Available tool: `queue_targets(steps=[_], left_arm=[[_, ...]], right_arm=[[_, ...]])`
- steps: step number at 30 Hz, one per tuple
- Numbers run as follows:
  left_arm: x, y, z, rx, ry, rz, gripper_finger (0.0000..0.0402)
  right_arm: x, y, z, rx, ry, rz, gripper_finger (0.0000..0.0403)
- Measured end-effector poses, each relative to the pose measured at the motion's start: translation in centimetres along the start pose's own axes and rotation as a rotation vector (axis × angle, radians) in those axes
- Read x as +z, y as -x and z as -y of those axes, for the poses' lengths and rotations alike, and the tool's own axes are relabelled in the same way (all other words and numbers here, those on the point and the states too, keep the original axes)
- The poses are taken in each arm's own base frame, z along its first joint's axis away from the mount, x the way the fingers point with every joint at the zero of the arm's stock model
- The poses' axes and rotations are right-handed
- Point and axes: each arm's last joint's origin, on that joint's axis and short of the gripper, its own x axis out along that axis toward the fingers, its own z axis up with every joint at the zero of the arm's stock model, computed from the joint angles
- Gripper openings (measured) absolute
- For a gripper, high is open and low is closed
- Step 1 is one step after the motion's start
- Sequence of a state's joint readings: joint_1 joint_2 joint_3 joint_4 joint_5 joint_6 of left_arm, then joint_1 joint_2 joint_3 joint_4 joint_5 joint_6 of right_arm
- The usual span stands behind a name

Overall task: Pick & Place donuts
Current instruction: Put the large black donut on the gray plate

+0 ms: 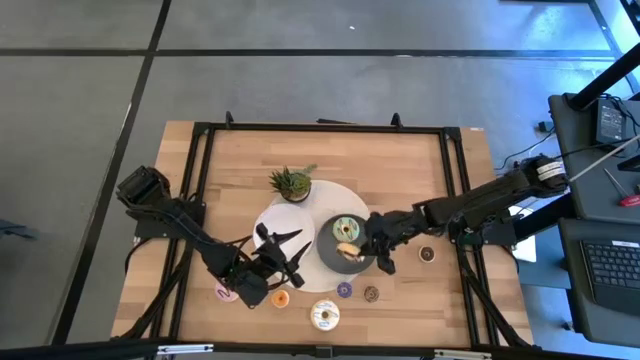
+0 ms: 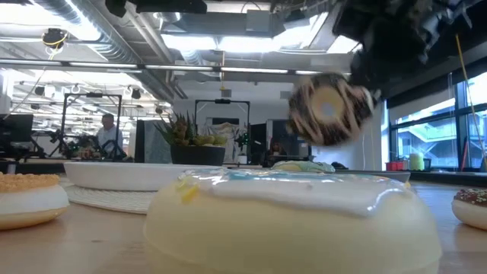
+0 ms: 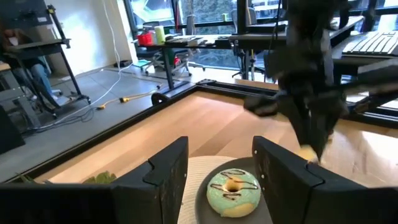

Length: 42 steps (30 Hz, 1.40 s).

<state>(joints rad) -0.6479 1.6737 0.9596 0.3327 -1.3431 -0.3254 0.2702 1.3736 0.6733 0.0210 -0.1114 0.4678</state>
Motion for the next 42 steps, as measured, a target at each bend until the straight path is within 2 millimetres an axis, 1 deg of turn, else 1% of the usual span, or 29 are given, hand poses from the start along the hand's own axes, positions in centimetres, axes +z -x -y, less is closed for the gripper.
queue_targets(steps=[4,6,12,20,35,42], left_arm=[[0.0,0.0,0.0,0.001,0.0,0.0,0.0173],[0.0,0.0,0.0,0.002,0.0,0.0,0.0173],[0.0,-0.1,0.0,0.001,-0.002,-0.001,0.0176],[0.0,-0.1,0.0,0.002,-0.015,-0.001,0.0172],[0.0,-0.5,-0.2,0.014,-0.017,-0.002,0.017],[0.0,-0.5,-0.1,0.014,-0.018,-0.002,0.0173]], right_arm=[[-0.5,-1.0,0.2,0.062,-0.026,0.032,0.0023],[-1.1,-1.2,0.5,0.074,-0.044,0.028,0.0023],[-2.4,-1.3,1.1,0.098,-0.091,0.053,0.0023],[-3.7,-1.2,1.8,0.124,-0.111,0.114,0.0023],[-3.8,-1.2,1.7,0.099,-0.13,0.14,0.0023],[-4.2,-2.1,1.7,0.094,-0.128,0.141,0.0023]])
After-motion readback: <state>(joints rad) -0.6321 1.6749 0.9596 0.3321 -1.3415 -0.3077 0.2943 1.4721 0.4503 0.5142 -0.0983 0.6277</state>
